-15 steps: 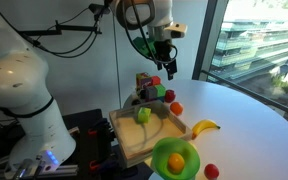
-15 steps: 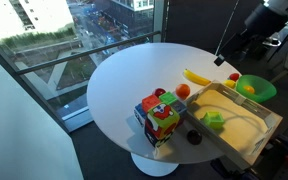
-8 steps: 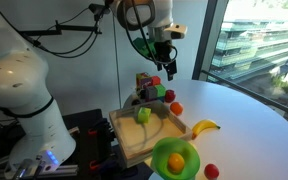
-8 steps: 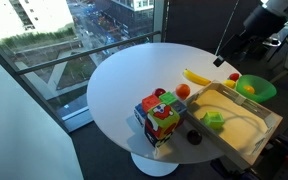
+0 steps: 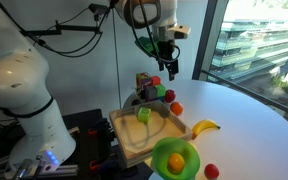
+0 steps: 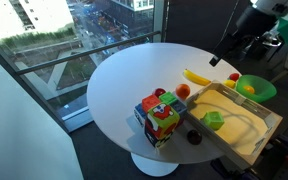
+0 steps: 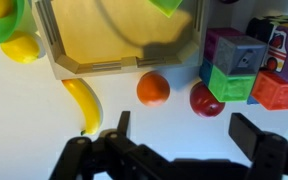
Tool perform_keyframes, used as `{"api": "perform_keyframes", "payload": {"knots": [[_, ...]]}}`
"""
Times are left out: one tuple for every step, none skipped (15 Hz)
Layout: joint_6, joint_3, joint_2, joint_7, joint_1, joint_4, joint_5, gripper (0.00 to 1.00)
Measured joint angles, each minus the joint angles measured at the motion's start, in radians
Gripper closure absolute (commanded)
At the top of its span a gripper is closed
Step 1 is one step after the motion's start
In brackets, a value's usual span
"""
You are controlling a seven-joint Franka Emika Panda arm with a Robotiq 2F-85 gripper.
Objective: Put the orange onto the bowl
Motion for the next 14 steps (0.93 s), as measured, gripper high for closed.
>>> {"api": "perform_keyframes", "payload": {"knots": [[-0.018,0.005,0.013,0.01,-0.003,0.016,-0.009,0.0],[-0.038,0.01,0.029,0.025,-0.005,0.034,-0.022,0.0],[-0.062,0.015,0.046,0.038,-0.008,0.053,-0.036,0.0],[-0.087,0.019,0.065,0.048,-0.011,0.074,-0.048,0.0],[-0.113,0.023,0.086,0.059,-0.013,0.096,-0.061,0.0],[-0.138,0.026,0.107,0.066,-0.013,0.119,-0.072,0.0],[-0.163,0.028,0.129,0.074,-0.014,0.142,-0.082,0.0],[-0.189,0.03,0.152,0.079,-0.014,0.165,-0.092,0.0],[-0.214,0.031,0.175,0.082,-0.015,0.188,-0.102,0.0],[-0.233,0.032,0.199,0.086,-0.015,0.208,-0.111,0.0],[-0.249,0.033,0.223,0.093,-0.015,0.228,-0.121,0.0],[-0.26,0.034,0.248,0.102,-0.015,0.246,-0.132,0.0],[-0.267,0.036,0.275,0.112,-0.015,0.263,-0.143,0.0],[-0.268,0.038,0.301,0.123,-0.015,0.278,-0.154,0.0]]}}
